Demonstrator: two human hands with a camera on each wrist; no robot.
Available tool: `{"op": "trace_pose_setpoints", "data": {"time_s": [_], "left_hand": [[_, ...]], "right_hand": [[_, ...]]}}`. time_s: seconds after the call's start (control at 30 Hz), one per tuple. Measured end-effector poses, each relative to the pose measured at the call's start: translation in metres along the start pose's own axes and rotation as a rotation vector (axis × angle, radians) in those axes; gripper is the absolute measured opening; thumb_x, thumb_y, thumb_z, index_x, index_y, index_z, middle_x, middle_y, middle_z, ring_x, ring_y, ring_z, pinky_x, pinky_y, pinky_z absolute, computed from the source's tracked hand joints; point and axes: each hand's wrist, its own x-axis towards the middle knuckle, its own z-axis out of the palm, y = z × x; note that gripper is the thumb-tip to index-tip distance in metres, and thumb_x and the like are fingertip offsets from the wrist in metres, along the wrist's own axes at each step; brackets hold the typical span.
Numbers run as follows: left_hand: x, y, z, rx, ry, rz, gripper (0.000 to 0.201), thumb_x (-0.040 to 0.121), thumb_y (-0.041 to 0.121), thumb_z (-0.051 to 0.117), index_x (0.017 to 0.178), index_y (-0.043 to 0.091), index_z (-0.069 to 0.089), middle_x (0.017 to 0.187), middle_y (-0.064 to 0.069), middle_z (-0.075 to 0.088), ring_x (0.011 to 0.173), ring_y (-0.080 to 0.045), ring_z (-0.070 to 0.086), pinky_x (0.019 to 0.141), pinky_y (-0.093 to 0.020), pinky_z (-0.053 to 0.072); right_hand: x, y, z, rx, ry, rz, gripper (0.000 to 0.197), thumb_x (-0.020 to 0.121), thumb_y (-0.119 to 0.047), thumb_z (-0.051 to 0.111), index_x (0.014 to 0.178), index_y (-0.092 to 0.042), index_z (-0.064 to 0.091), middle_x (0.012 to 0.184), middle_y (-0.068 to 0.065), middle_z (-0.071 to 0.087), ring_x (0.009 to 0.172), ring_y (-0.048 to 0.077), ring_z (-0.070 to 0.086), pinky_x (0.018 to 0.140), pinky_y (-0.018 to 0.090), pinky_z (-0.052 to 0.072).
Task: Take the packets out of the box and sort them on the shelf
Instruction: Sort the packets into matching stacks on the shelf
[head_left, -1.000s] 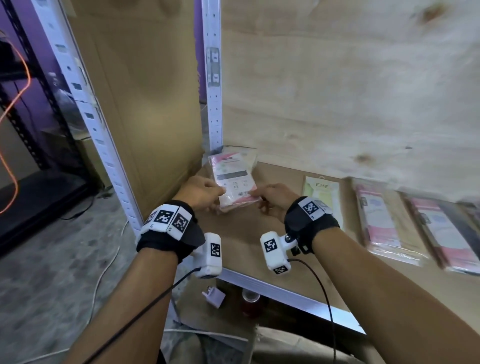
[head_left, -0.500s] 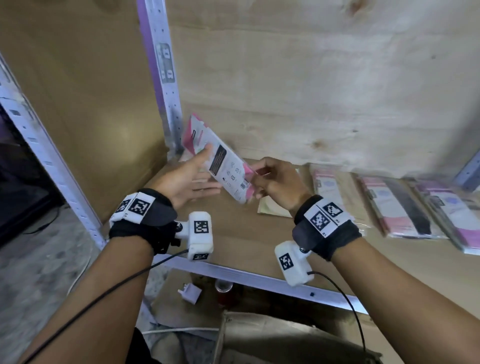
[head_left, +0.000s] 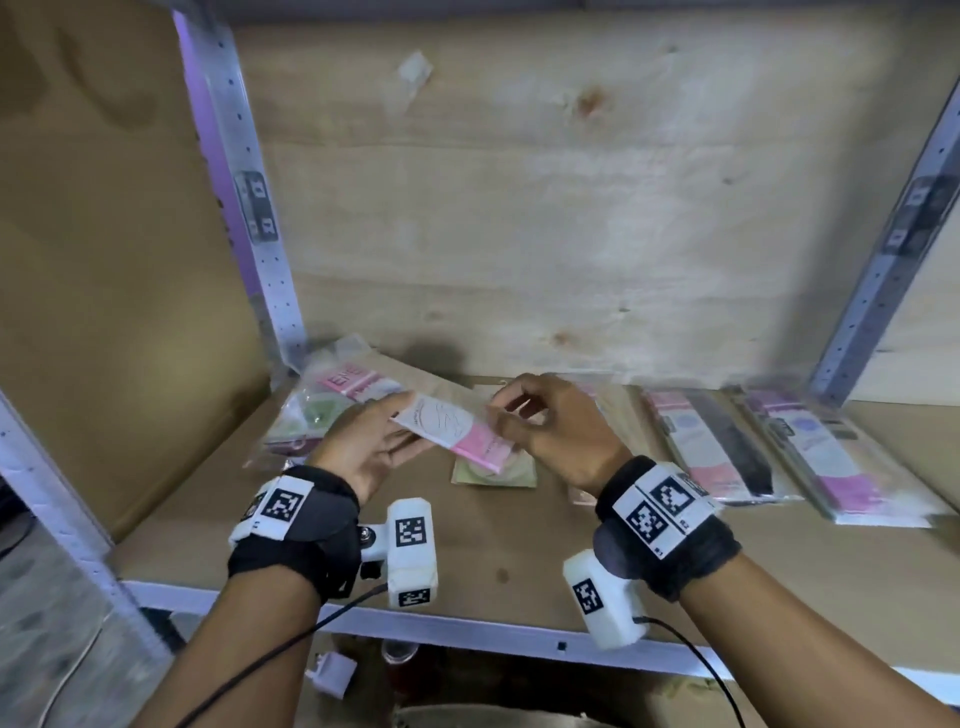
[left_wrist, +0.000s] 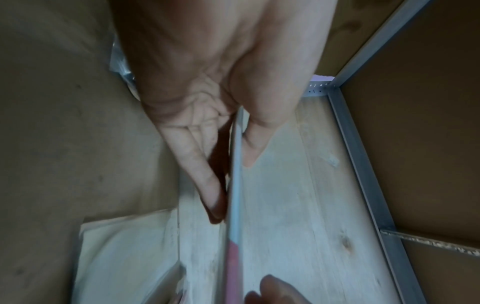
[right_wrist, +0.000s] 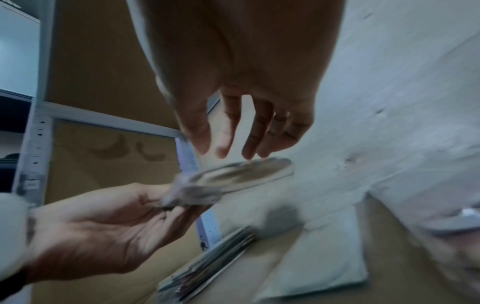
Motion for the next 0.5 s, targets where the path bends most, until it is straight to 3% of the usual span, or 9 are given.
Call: {"op": "trace_pose_setpoints", "data": {"time_s": [0.1,0.23,0.4,0.5], "left_hand": [[-0.002,-0.007,0.013,0.028,-0.083,0.015,0.017,0.095,0.015,0.063,0.111,0.008,0.059,0.105,-0.017,0.076,0.093,-0.025,0.075,0.063,-0.029,0.060],[-0.006,-0.017,0.032,0.059,-0.181,-0.015,0.014,0.093,0.012,0.064,0.107,0.007,0.062,0.104,-0.018,0.076,0.090,-0.024,0.075,0.063,-0.029,0.061],[0.000,-0.027,0.045,0.060,-0.202,-0.009,0.012,0.092,0.013,0.067,0.103,0.009,0.066,0.099,-0.013,0.078,0.085,-0.019,0.076,0.063,-0.027,0.061],[0.013,-0.023,0.040,0.010,-0.086,0.066,0.021,0.089,0.018,0.071,0.108,0.011,0.068,0.104,-0.010,0.077,0.087,-0.016,0.074,0.070,-0.029,0.060]], "right_hand": [[-0.001,0.020,-0.012,0.039,0.117,0.140,0.010,0.088,-0.018,0.069,0.097,-0.014,0.068,0.098,0.002,0.068,0.088,0.013,0.064,0.081,0.028,0.054],[-0.007,0.040,-0.023,0.274,0.028,0.335,0.021,0.089,-0.024,0.071,0.103,-0.010,0.065,0.084,0.004,0.067,0.061,0.005,0.064,0.058,0.017,0.050],[-0.019,0.059,-0.037,0.554,-0.050,0.398,0.025,0.087,-0.026,0.074,0.107,-0.012,0.071,0.100,0.020,0.074,0.073,0.022,0.063,0.069,0.033,0.052],[-0.025,0.070,-0.048,0.601,-0.051,0.419,0.024,0.084,-0.025,0.077,0.106,-0.016,0.072,0.098,0.015,0.074,0.067,0.017,0.064,0.064,0.030,0.053]]}}
